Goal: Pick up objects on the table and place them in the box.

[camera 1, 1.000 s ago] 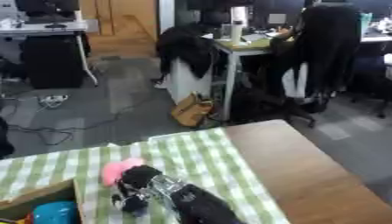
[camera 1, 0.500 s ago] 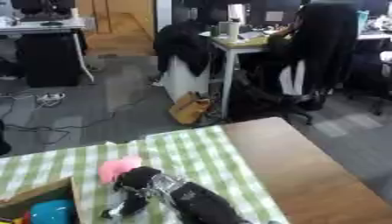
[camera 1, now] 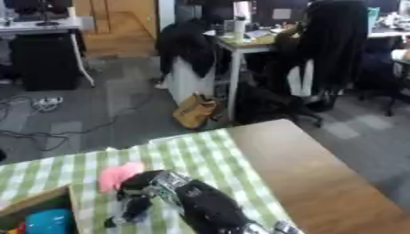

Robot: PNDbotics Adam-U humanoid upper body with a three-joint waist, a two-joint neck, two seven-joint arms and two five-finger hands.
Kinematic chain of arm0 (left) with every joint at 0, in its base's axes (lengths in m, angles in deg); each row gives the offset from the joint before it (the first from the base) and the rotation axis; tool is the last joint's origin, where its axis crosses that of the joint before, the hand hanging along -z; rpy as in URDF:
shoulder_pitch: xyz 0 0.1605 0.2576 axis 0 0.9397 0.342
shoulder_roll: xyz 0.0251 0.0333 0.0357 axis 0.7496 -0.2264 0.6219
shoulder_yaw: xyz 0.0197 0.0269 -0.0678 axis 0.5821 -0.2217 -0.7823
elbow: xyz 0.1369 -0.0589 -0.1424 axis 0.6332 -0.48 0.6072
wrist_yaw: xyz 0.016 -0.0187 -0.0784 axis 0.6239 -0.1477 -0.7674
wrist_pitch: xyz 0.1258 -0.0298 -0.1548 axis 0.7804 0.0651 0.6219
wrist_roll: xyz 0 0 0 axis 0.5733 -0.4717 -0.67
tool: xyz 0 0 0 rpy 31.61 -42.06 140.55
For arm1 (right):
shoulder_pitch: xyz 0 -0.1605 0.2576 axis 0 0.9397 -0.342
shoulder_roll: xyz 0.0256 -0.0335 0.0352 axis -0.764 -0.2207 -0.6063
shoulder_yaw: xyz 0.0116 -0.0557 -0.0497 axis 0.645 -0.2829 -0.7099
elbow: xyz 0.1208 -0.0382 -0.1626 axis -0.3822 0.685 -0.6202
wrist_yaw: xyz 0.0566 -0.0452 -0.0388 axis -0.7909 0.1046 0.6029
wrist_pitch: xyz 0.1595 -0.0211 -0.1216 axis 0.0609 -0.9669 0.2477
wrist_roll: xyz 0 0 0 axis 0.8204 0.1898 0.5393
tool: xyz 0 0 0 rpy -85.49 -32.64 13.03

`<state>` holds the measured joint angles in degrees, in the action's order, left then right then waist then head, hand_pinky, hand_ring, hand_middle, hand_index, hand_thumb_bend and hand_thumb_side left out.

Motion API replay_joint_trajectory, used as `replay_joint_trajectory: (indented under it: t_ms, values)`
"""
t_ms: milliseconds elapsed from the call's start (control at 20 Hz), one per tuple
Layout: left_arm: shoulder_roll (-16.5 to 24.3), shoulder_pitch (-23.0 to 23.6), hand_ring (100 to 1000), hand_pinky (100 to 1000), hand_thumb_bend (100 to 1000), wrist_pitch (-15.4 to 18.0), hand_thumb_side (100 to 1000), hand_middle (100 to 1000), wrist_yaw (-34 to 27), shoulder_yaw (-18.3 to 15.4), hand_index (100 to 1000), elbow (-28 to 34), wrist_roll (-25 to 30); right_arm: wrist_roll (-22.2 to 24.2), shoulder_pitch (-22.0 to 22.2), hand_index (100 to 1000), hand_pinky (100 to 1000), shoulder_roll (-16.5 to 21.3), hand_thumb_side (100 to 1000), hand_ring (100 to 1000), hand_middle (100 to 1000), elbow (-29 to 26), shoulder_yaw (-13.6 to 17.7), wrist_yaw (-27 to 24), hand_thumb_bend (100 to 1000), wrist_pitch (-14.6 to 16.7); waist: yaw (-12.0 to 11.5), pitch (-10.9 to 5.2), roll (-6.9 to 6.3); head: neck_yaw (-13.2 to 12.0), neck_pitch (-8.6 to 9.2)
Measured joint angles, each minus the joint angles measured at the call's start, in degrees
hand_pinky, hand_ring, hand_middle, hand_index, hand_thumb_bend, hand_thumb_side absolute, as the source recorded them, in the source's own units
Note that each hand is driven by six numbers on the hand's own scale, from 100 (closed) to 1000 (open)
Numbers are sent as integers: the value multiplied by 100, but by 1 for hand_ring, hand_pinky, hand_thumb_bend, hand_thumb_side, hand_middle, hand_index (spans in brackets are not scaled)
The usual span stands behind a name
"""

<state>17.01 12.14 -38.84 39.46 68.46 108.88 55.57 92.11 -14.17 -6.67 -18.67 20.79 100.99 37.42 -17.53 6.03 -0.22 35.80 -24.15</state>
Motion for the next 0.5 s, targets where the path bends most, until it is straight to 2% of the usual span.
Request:
replay_joint_trajectory:
  t_ms: [150,200,250,300,350,400,450,500]
  values:
    - [0,9,875,837,241,-1,1000,835,1,0,862,0,1,331,-5,898,844,3,757,850,856,-68,-38,49,619,39,1,-16,0,29,-22]
    - [0,17,875,837,241,-1,1000,835,1,1,862,0,1,419,-4,898,844,3,745,849,856,-86,-54,108,618,58,0,-27,0,34,-22]
    - [0,28,875,837,240,-2,1000,835,1,1,861,0,2,493,-2,901,844,3,650,853,858,-108,-65,175,613,77,-1,-31,0,40,-22]
    - [0,39,875,837,240,-2,1000,835,1,1,861,0,2,558,-3,901,844,3,650,853,858,-128,-67,251,613,96,-2,-31,0,47,-22]
    - [0,40,875,837,240,-2,1000,835,1,1,861,0,2,620,-5,922,849,3,540,865,874,-145,-68,329,639,117,-4,-31,0,51,-22]
    - [0,41,875,837,240,-2,1000,835,1,1,861,0,2,684,-9,923,850,3,529,867,875,-162,-70,419,640,139,-4,-31,0,56,-22]
    - [0,41,875,837,239,-2,1000,835,1,1,861,0,2,762,-26,933,856,3,477,876,881,-183,-70,514,642,161,-5,-31,0,61,-22]
    - [0,41,875,837,239,-2,1000,835,1,1,861,0,2,831,-39,933,856,3,477,876,881,-197,-69,615,642,178,-5,-31,0,69,-23]
